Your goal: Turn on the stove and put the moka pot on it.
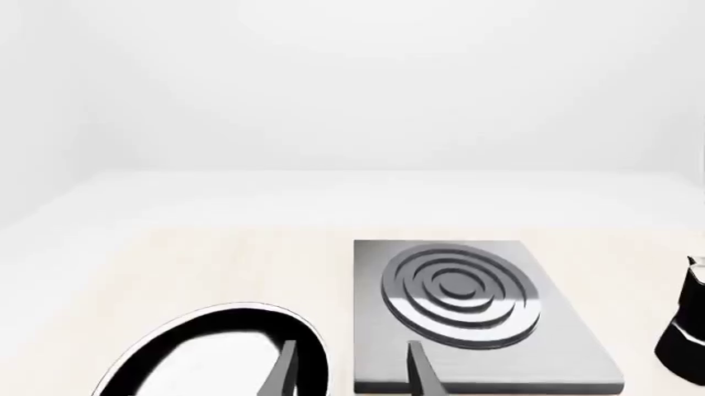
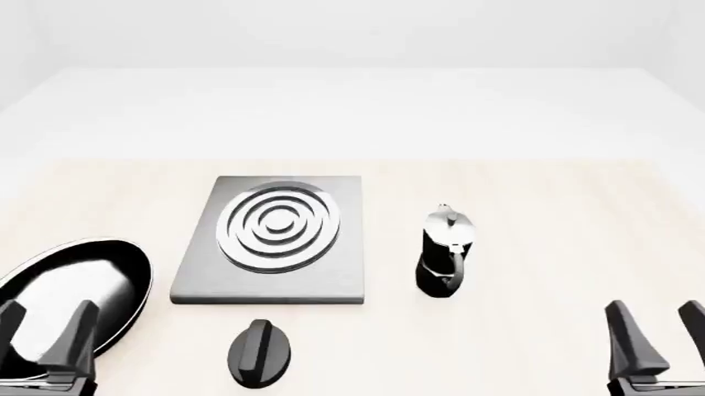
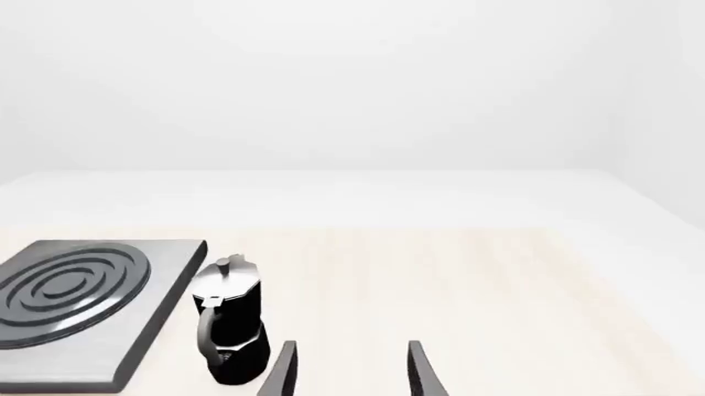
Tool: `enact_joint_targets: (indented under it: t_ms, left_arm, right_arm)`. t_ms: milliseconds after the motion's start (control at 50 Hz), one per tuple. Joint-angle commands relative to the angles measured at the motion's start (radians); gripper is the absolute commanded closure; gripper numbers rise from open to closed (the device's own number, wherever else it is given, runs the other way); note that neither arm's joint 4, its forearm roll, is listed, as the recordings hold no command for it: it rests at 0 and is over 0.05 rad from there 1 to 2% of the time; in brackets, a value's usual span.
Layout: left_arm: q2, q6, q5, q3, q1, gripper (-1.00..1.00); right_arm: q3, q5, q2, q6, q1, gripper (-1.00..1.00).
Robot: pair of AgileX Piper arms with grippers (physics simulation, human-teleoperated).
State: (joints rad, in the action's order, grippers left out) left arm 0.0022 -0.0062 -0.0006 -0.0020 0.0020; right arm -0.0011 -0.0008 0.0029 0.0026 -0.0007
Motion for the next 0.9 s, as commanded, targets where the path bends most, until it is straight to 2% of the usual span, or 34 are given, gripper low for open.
enact_joint_targets:
  t_ms: [20,120,160,180,200,240,260,300,360,480,520,560,580,660,800,840,860,900]
  left_arm:
    - [0.009,-0.03,0.0,-0.013,0.01,-1.0]
    - [0.135,-0.061,-0.035,-0.043,-0.017,-1.0]
    - [0.151,-0.017,-0.028,-0.06,-0.015,-1.0]
    - [0.163,-0.033,-0.015,-0.08,-0.044,-1.0]
    - [0.259,-0.001,0.007,-0.17,-0.066,-1.0]
    - [0.337,-0.002,0.02,-0.218,-0.094,-1.0]
    - [0.341,0.023,0.035,-0.242,-0.087,-1.0]
    - [0.406,-0.005,0.049,-0.28,-0.096,-1.0]
    - [0.409,0.025,0.08,-0.317,-0.115,-1.0]
    - [0.518,0.021,0.143,-0.406,-0.144,-1.0]
    - [0.566,-0.016,0.164,-0.435,-0.152,-1.0]
    - [0.559,0.051,0.19,-0.467,-0.155,-1.0]
    - [0.561,0.032,0.205,-0.48,-0.175,-1.0]
    - [0.61,0.047,0.251,-0.529,-0.188,-1.0]
    - [0.695,-0.004,0.337,-0.608,-0.249,-1.0]
    - [0.691,0.016,0.342,-0.612,-0.253,-1.0]
    - [0.75,-0.002,0.383,-0.625,-0.308,-1.0]
    - [0.763,-0.004,0.401,-0.643,-0.317,-1.0]
  right_arm:
    - [-0.001,-0.003,0.009,0.018,-0.005,-1.0]
    - [-0.001,-0.012,0.024,0.024,-0.007,-1.0]
    - [-0.001,-0.013,0.025,0.025,-0.008,-1.0]
    - [-0.001,-0.011,0.021,0.029,-0.012,-1.0]
    - [-0.001,-0.006,0.015,0.034,-0.014,-1.0]
    - [-0.001,-0.005,0.015,0.035,-0.013,-1.0]
    - [0.0,-0.004,0.013,0.037,-0.013,-1.0]
    - [0.0,-0.003,0.012,0.038,-0.014,-1.0]
    - [-0.001,-0.003,0.011,0.039,-0.015,-1.0]
    - [-0.001,0.001,0.007,0.041,-0.019,-1.0]
    - [0.0,0.002,0.006,0.041,-0.019,-1.0]
    - [0.0,0.001,0.008,0.043,-0.018,-1.0]
    - [0.0,0.001,0.008,0.043,-0.018,-1.0]
    - [0.0,-0.001,0.01,0.043,-0.019,-1.0]
    - [0.0,0.0,0.01,0.041,-0.021,-1.0]
    - [0.0,0.0,0.01,0.044,-0.023,-1.0]
    - [0.0,-0.006,0.017,0.043,-0.022,-1.0]
    - [0.0,-0.008,0.019,0.043,-0.023,-1.0]
